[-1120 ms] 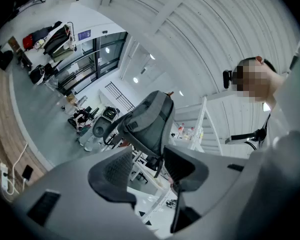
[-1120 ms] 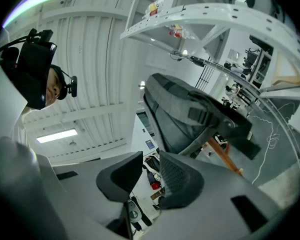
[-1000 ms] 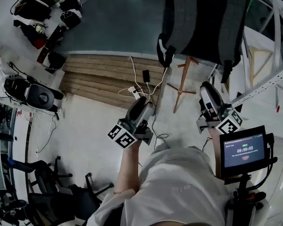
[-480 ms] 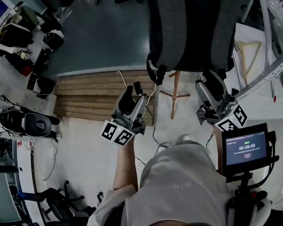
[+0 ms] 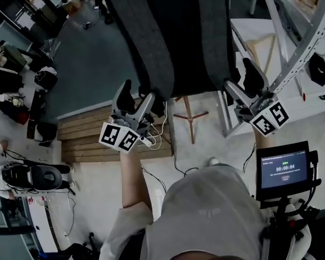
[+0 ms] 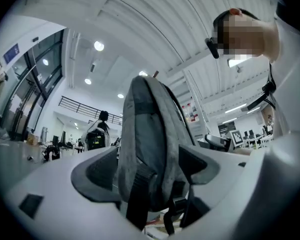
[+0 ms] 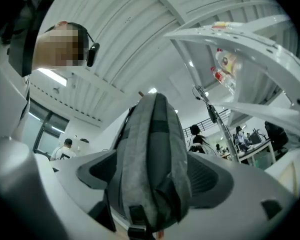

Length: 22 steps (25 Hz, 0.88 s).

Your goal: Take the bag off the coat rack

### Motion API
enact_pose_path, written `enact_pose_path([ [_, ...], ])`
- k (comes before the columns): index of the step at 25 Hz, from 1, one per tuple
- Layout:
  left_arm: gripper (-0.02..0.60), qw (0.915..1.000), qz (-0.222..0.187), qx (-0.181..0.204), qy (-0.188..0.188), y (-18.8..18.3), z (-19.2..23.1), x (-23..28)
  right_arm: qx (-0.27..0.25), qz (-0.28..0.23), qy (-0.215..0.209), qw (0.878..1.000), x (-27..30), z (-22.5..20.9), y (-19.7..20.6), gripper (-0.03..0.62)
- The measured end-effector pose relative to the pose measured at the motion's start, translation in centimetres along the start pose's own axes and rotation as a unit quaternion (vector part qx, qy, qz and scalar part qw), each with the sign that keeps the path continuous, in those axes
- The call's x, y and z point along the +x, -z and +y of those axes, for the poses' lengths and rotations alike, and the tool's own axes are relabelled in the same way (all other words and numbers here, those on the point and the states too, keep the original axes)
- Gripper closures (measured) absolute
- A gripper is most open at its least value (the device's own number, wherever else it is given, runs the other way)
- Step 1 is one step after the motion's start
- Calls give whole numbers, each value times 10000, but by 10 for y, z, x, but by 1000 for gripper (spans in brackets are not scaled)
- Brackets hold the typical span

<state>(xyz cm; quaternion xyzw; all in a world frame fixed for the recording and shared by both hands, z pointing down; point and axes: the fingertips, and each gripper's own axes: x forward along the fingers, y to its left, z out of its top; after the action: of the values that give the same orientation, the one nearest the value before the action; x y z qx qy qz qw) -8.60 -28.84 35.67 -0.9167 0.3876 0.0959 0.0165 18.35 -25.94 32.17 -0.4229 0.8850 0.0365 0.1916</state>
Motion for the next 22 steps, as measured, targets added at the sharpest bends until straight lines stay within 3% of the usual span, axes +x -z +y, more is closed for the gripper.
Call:
enact_pose_path([
  [1,202,9999,83,-33,101,2,0,5,101,131,-26,9999,3,-4,8,156],
  [3,178,9987,200,-220,405,7,-5,12,349,366,-146,9986,9,-8,26,128],
  [7,174,9947,226,-498,867,7,-15,22,903,388,-331,9946,17,-5,43,126],
  [11,176,9958,-84,-571,711,-1,-15,21,1175,157,-93,9929,18,-5,40,137],
  [14,185,9962,-349,-607,521,-5,-14,14,1341,150,20,9909,19,1,40,187],
  [22,236,9903,-1166,-708,279,-31,-30,-3,1710,-529,-72,9838,15,18,17,278],
])
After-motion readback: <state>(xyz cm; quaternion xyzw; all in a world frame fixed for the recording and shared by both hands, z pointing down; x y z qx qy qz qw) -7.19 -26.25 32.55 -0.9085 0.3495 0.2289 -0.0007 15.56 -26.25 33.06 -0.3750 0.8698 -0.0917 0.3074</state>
